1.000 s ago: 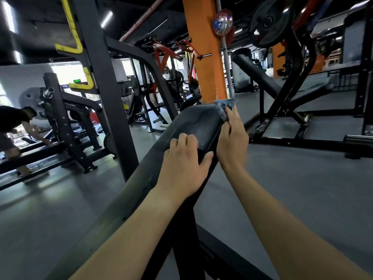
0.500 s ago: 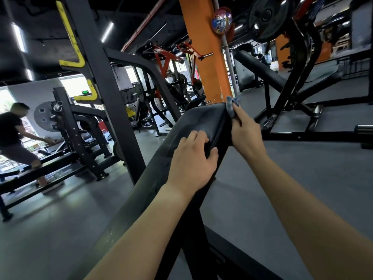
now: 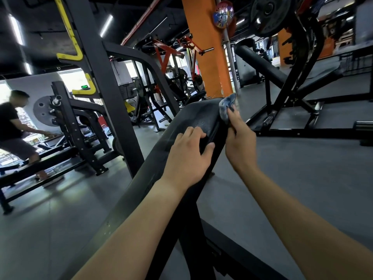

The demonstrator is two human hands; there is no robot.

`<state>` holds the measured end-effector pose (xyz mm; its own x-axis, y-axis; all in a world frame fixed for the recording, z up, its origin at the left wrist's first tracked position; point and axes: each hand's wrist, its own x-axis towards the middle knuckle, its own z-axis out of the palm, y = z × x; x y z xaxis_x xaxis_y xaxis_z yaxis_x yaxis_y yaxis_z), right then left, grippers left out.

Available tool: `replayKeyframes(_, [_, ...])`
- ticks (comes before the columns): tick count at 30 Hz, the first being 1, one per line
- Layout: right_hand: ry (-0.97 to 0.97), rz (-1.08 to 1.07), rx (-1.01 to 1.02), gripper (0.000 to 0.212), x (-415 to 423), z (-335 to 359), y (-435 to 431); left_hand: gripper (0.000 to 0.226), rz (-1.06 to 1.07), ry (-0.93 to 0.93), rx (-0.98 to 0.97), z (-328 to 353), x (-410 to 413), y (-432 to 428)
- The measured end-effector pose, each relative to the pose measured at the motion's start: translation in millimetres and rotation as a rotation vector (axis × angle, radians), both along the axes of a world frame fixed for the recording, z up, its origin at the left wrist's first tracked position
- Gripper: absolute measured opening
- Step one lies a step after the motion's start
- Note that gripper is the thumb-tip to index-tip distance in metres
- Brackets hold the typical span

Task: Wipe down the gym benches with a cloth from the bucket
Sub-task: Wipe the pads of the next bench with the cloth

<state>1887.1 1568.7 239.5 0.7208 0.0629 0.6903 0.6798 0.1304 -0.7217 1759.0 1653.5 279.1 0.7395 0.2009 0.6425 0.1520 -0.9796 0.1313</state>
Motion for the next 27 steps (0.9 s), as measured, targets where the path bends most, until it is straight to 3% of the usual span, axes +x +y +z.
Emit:
replayKeyframes(4, [0.121,0.011,0.104,0.046,-20.2,0.5,6.2,0.028,-0.012,-0.027,-0.021,-3.6,0.0,1.0])
replayKeyframes(8, [0.065,-0.024,0.231,0.041,-52.9,-26.4,23.5,0.028,-0.017,-0.030,-0.019,-6.1,-0.8,1.2])
replayKeyframes(14, [-0.008,-0.014,0.163,0.042,-24.2,-19.7,19.2,0.039,-0.048,0.015,-0.051,-12.1,-8.8,8.1])
replayKeyframes(21, [0.161,-0.077,0.210,0.039,-35.7,-2.4,28.9,0.045,-0.012,0.061,-0.035,-16.5,-32.7,8.0])
replayKeyframes(24, [0.113,-0.091,0.196,0.039,-57.5,-18.3,28.2,0.042,0.043,0.082,-0.041,-25.4,-55.4,4.3])
replayKeyframes(27, [-0.117,-0.122,-0.004,0.044,-81.8,-46.3,18.3,0.042,0.076,0.116,-0.031,-35.0,-80.4,2.1])
